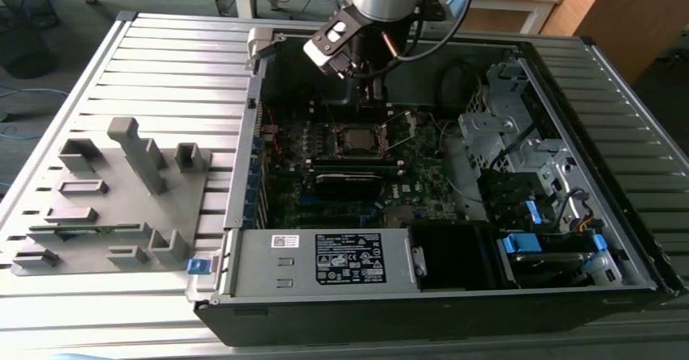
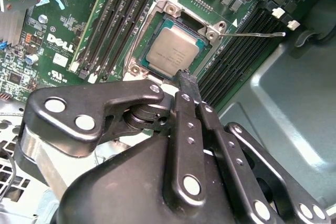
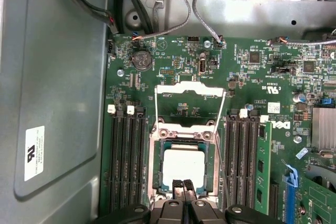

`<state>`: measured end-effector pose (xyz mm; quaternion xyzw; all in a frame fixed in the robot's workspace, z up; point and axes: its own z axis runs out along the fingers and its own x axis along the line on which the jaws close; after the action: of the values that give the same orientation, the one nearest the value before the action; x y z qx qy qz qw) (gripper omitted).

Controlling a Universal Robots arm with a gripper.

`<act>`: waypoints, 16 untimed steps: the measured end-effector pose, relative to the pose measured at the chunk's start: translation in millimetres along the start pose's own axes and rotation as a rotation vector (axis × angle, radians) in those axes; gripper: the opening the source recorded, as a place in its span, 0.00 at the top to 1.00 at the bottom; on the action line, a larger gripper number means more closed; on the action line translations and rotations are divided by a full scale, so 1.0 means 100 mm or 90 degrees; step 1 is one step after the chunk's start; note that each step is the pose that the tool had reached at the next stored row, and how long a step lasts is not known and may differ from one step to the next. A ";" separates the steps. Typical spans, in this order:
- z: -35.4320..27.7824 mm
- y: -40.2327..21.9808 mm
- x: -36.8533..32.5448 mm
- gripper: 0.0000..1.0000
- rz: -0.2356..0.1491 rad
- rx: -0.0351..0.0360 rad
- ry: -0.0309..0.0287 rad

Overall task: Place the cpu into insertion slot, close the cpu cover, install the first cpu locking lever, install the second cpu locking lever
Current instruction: 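Close the cpu cover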

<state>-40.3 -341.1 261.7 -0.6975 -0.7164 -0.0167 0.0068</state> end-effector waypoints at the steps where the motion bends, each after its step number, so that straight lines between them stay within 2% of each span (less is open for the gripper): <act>1: -0.003 0.000 0.000 0.90 0.000 0.0000 0.0001; 10: -0.014 0.008 0.000 0.90 0.000 0.0000 0.0001; 16: -0.014 0.045 -0.001 0.90 0.000 0.0000 0.0000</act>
<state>-35.9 -341.1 263.1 -0.6975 -0.7164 -0.0167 0.0068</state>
